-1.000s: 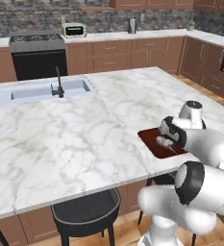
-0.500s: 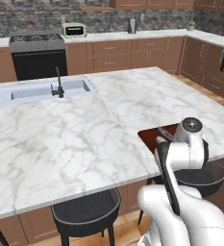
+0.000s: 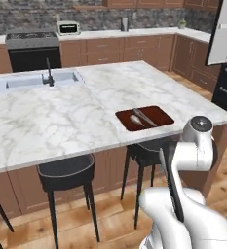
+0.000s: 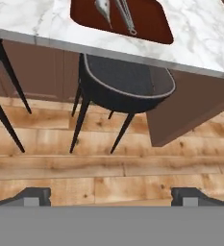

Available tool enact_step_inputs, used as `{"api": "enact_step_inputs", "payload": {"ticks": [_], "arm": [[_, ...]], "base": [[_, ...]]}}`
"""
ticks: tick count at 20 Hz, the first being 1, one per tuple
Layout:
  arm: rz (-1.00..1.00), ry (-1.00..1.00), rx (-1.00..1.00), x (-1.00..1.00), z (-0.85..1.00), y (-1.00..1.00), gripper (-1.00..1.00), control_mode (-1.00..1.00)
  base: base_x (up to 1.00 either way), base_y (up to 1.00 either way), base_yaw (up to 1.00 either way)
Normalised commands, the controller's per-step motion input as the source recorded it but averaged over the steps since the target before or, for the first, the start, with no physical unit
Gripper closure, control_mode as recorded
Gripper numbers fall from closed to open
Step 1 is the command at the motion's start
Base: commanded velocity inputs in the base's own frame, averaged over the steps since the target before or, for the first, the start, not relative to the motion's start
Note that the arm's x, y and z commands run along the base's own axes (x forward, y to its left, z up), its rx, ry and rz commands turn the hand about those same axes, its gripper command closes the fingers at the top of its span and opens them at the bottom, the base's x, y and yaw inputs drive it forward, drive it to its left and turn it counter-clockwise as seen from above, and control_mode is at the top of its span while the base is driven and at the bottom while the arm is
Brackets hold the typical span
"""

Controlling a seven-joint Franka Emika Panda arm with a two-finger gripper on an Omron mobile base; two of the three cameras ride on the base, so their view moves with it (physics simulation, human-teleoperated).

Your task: Gather the eggplant and potato from the fridge and place them on a tray on the dining counter. Then gather the fish and steak from the fridge and place them on the other tray.

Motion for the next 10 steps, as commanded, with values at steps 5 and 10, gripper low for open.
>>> {"api": "enact_step_inputs", "payload": {"ticks": [5, 10], "arm": [[0.0, 0.0, 0.0, 0.0, 0.0, 0.0, -1.0, 1.0], [0.0, 0.0, 0.0, 0.0, 0.0, 0.0, -1.0, 1.0]], "base": [[-0.08, -1.0, -0.16], [0.0, -1.0, -0.18]]}}
